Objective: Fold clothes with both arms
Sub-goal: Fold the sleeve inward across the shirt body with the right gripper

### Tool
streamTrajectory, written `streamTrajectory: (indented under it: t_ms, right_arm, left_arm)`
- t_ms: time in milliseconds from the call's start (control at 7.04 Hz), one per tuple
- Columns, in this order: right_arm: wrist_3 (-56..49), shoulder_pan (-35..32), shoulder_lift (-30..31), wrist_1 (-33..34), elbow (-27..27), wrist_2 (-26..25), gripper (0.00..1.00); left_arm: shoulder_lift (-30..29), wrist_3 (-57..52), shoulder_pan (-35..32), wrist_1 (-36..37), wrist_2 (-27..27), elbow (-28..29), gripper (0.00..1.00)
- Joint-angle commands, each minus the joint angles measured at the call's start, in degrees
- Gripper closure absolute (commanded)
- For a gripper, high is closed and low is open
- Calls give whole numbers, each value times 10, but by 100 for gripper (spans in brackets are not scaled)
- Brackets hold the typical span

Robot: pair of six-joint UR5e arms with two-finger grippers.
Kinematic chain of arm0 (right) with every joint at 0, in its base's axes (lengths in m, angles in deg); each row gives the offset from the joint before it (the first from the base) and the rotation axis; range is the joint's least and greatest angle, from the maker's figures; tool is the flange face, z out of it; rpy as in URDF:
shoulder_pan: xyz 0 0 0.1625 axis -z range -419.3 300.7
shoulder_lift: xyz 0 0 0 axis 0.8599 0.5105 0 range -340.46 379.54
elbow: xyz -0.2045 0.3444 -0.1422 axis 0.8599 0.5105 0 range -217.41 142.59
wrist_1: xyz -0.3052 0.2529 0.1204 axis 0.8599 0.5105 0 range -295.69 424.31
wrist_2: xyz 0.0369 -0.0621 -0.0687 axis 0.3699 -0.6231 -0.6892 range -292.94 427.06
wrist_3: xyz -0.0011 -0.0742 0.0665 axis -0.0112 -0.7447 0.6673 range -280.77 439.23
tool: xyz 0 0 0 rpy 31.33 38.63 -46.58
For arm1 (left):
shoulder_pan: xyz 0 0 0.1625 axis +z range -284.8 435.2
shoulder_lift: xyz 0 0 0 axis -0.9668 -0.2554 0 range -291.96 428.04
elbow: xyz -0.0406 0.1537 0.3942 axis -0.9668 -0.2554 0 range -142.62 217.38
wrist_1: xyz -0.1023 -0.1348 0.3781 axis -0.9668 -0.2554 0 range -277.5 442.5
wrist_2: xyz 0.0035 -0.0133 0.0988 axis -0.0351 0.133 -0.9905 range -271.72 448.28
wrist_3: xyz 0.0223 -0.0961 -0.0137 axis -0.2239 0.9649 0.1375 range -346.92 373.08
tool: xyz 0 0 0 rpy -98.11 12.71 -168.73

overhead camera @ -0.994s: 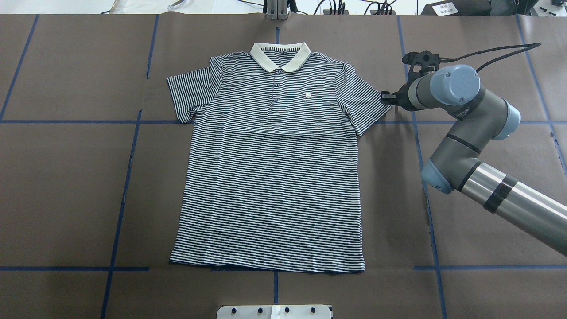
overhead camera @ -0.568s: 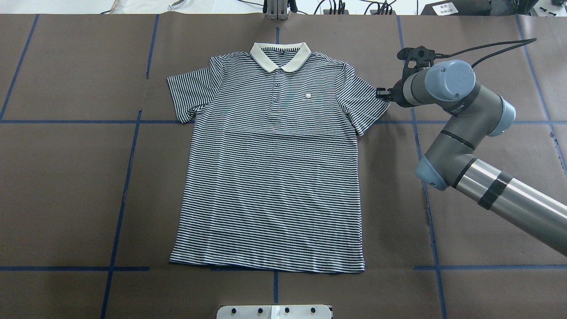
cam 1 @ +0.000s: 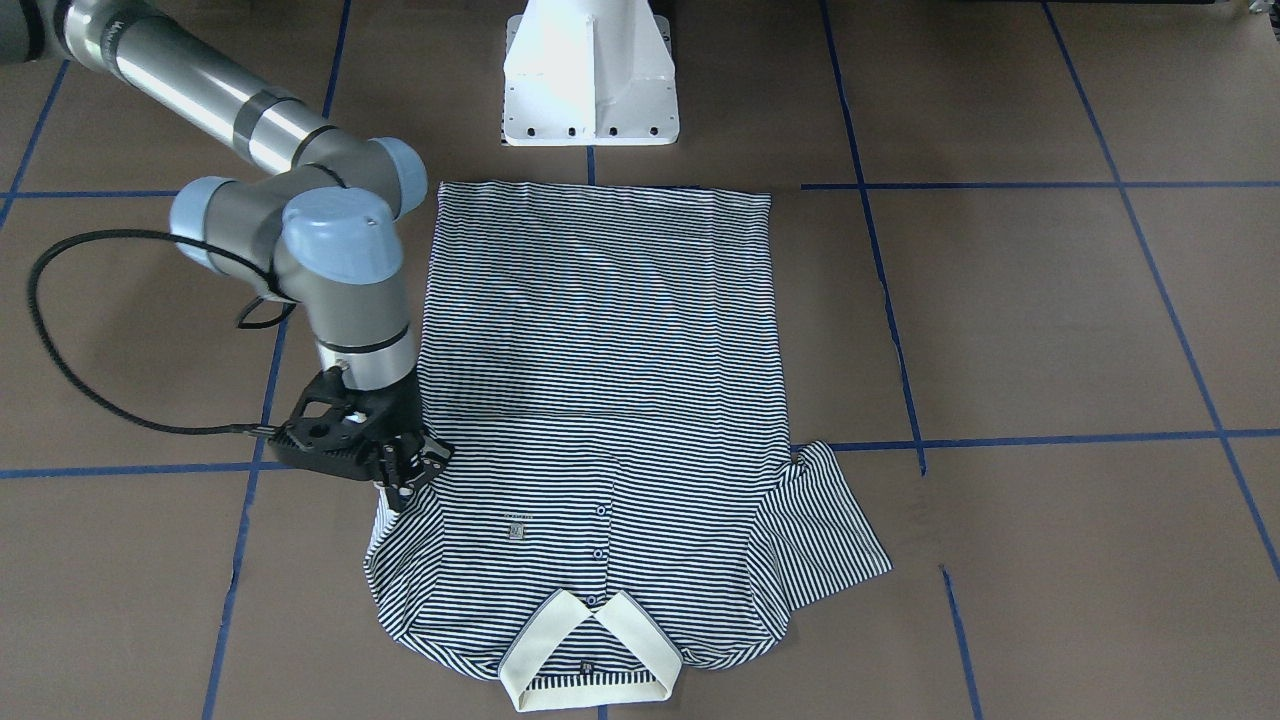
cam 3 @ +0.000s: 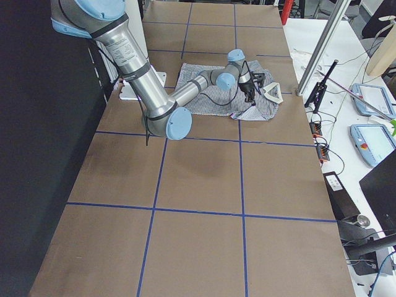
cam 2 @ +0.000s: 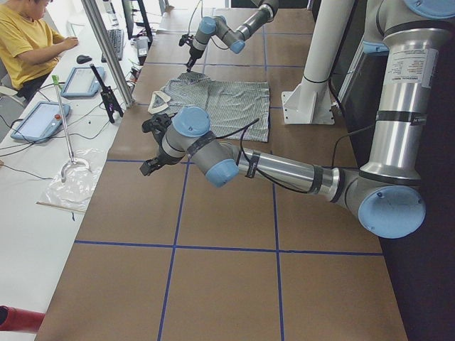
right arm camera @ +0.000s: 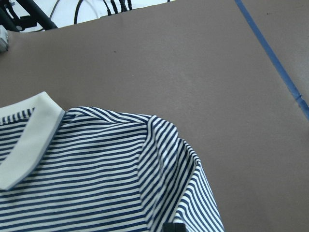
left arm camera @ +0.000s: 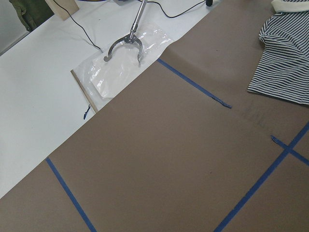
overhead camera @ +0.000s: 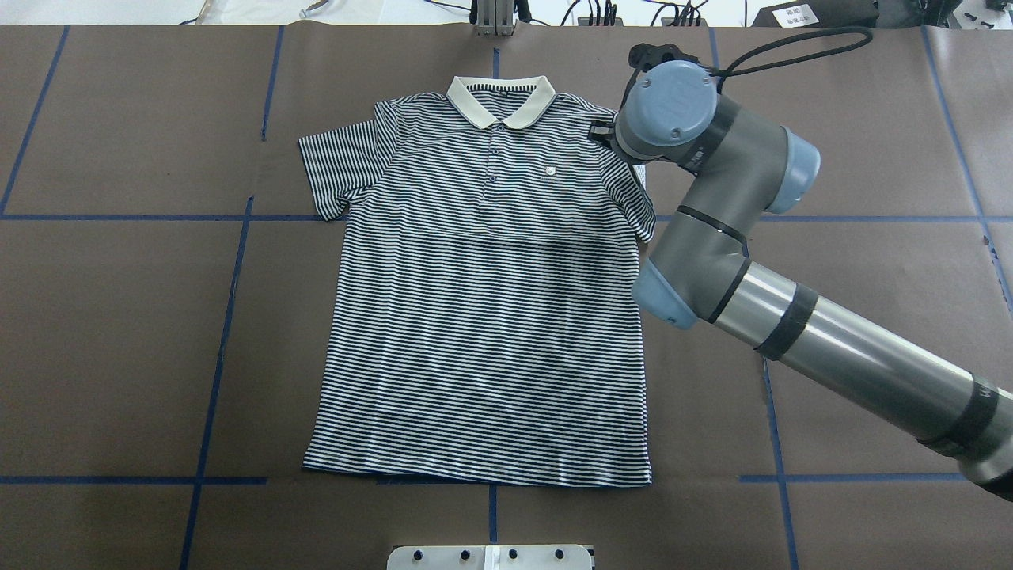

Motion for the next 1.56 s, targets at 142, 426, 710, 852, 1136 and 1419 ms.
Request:
streamTrajectory:
  t_ms: [142,426,710,852,1136,1419]
  right_arm:
    - [79,37,-95,27,87,-54,100]
    - [85,45,-111,26,100,-72,100]
    - [73,52,-114,24,106,-83,1]
    - [67,52,-118,25,104,-80,0]
    - [-11,11,-123,36,100,0,0]
    - [-147,-61,-44,42,14,111,0]
  left_arm:
    - [1,0,0,0,0,-1,0]
    - [1,-1,0,0,0,-1,0]
    - [0,-1,0,-1,0,0,0]
    - [-3,1,0,-1,-1,1,0]
    - [-26,72,3,2,-2,10,0]
    - [-60,150,93,-25,-5,3,0]
